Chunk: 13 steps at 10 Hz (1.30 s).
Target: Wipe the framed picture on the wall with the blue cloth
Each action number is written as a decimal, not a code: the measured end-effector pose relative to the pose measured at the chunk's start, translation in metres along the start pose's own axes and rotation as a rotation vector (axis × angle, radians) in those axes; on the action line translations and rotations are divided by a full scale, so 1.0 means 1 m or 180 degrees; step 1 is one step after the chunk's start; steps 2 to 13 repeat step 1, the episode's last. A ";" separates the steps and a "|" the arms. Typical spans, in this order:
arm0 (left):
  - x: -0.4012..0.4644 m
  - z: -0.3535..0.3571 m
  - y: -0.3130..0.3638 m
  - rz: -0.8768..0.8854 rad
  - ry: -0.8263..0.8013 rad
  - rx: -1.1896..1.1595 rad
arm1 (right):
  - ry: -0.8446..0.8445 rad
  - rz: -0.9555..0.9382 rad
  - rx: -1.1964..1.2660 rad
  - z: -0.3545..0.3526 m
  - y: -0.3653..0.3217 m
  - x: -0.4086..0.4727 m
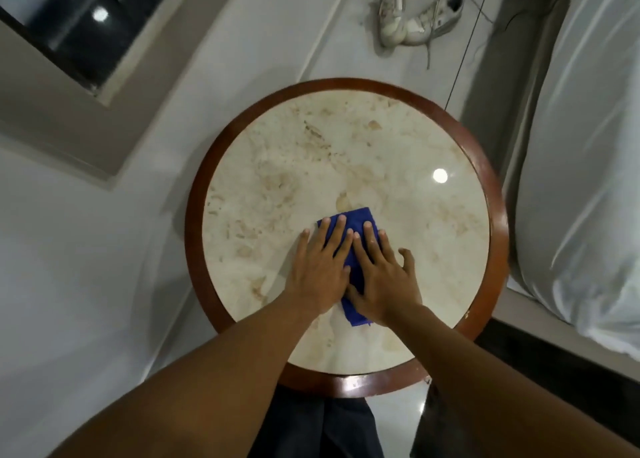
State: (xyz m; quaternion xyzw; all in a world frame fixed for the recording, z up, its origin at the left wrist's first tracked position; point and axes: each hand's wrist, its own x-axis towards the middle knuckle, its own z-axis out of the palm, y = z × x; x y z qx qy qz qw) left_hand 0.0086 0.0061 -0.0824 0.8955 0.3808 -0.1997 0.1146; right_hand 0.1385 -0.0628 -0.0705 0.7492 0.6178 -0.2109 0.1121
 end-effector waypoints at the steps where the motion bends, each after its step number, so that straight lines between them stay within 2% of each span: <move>1: -0.006 -0.029 0.001 0.0099 -0.0409 -0.0093 | -0.0468 -0.0126 -0.0068 -0.031 -0.002 -0.003; 13: -0.006 -0.029 0.001 0.0099 -0.0409 -0.0093 | -0.0468 -0.0126 -0.0068 -0.031 -0.002 -0.003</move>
